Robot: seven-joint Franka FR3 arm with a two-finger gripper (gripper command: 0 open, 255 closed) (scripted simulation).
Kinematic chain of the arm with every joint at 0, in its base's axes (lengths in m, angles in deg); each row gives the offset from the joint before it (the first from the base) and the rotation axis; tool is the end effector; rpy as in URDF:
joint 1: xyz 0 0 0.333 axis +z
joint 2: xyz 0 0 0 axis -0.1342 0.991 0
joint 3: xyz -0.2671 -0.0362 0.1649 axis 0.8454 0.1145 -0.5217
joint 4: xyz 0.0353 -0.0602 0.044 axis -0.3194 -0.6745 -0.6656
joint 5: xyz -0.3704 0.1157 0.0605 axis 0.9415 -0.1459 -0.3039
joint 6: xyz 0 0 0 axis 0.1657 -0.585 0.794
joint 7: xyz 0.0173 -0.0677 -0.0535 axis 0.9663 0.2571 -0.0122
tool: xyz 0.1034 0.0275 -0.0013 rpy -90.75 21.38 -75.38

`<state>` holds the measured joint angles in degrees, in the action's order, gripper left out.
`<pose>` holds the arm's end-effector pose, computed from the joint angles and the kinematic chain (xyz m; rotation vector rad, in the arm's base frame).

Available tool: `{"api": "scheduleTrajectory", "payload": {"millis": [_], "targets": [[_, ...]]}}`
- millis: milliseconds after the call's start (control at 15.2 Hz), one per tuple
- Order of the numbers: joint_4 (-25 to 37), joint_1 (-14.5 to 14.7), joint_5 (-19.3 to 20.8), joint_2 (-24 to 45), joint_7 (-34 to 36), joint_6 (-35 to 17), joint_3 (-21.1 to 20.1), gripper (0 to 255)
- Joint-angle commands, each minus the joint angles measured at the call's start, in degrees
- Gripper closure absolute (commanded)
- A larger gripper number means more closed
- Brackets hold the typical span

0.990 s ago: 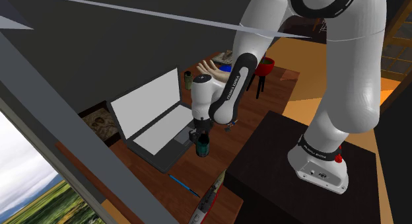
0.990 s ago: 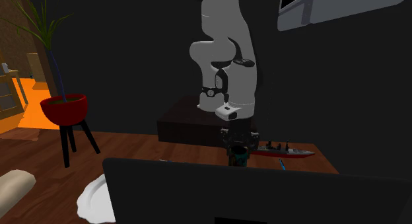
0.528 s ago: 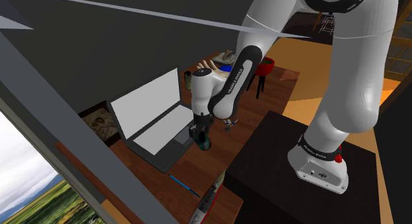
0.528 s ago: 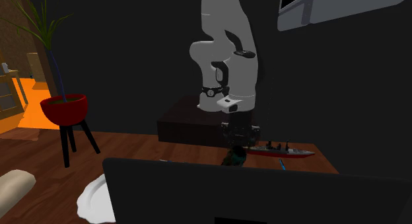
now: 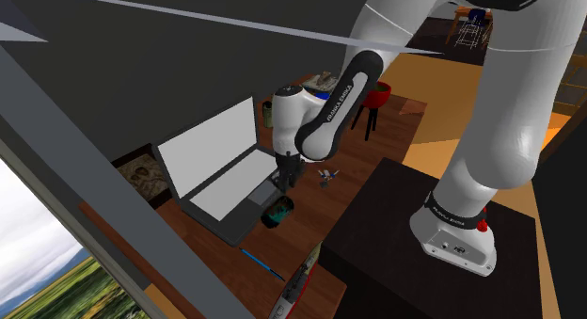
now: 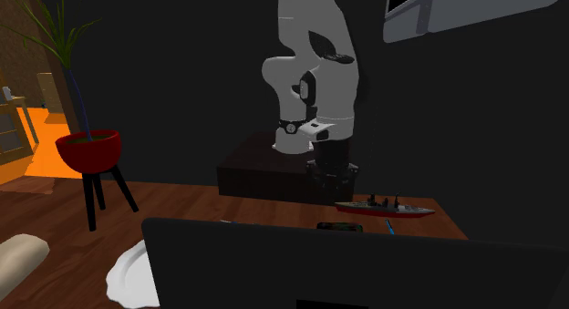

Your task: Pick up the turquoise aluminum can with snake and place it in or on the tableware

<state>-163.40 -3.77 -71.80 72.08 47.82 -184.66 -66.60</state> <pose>0.4402 0.1642 0.1973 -3.1298 0.1670 0.0087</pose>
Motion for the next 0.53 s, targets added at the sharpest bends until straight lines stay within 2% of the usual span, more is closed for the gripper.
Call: {"api": "scheduleTrajectory", "payload": {"millis": [0, 66, 132, 198, 264, 330, 396, 462], "targets": [[0.91, 8.62, 10.86, 1.12, 20.49, 0.34, 5.98, 0], [3.41, 18.24, 18.26, 3.2, 38.17, 3.19, 12.48, 0], [7.16, 26.3, 22.17, 6.28, 52.63, 7.81, 17.21, 0], [4.59, 18.04, 15.32, 3.91, 23.91, 4.44, 11.96, 0], [4.67, 16.12, 16.38, 3.97, 24.65, 4.66, 10.16, 0], [0.19, 16.6, 19.48, 3.68, 37.37, -4.36, 11.82, 0], [-3.17, 21.85, 25.53, 4.57, 53.36, -13.77, 18.17, 0], [-5.25, 36.62, 32.09, 7.46, 71.85, -24.19, 33.3, 0]]}}
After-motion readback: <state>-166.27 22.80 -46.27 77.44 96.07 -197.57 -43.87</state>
